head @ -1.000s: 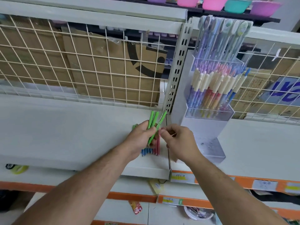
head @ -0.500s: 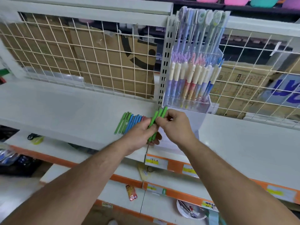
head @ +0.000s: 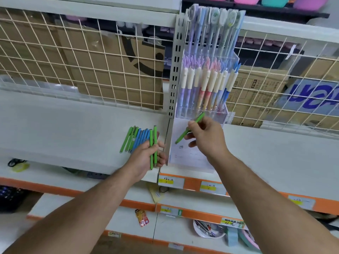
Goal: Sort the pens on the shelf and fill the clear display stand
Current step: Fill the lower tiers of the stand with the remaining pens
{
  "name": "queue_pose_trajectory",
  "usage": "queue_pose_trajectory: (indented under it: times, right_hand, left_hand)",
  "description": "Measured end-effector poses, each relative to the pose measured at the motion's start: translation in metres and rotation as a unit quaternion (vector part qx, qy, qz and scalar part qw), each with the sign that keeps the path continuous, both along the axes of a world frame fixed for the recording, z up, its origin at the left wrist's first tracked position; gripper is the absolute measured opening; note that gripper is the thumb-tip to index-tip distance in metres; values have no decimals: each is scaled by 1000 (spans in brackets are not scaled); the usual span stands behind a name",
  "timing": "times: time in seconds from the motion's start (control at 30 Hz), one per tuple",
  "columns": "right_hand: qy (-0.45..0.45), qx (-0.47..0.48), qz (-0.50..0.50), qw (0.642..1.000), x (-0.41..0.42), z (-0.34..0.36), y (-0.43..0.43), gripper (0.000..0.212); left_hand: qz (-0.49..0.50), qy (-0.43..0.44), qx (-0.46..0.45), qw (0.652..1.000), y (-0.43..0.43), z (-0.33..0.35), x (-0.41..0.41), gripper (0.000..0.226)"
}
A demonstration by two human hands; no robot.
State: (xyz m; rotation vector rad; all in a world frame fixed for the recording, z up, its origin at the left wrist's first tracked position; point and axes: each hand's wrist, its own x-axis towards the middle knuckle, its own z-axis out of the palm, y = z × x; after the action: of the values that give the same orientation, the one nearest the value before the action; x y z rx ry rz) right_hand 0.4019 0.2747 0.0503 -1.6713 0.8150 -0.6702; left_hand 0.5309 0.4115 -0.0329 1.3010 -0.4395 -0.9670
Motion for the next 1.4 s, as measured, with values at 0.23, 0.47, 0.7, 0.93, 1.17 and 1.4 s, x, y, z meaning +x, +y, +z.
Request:
queue_pose_trajectory:
  times: [0.23, 0.47, 0.7, 0.93, 1.17, 1.4]
  right_hand:
    - [47, -37, -27, 998, 4, -2, -3, 6]
    - [107, -99, -17, 989, 21, -11, -3, 9]
    - [142, -140, -17, 980, 28, -12, 0, 8]
    - [175, -180, 9, 968, 30, -15, 6, 5]
    - [253, -250, 41, 934, 36, -27, 8, 15]
    - [269, -252, 29, 929, 37, -33, 6, 16]
  left_hand:
    - [-55, 18, 18, 998, -3, -8, 11, 19]
    - [-66, 21, 36, 997, -5, -12, 16, 20]
    - [-72, 17, 50, 996, -6, -11, 18, 21]
    - [-78, 19, 52, 995, -7, -11, 17, 20]
    - [-79, 18, 55, 995, -7, -11, 17, 22]
    - [-80, 10, 50, 995, -7, -14, 18, 21]
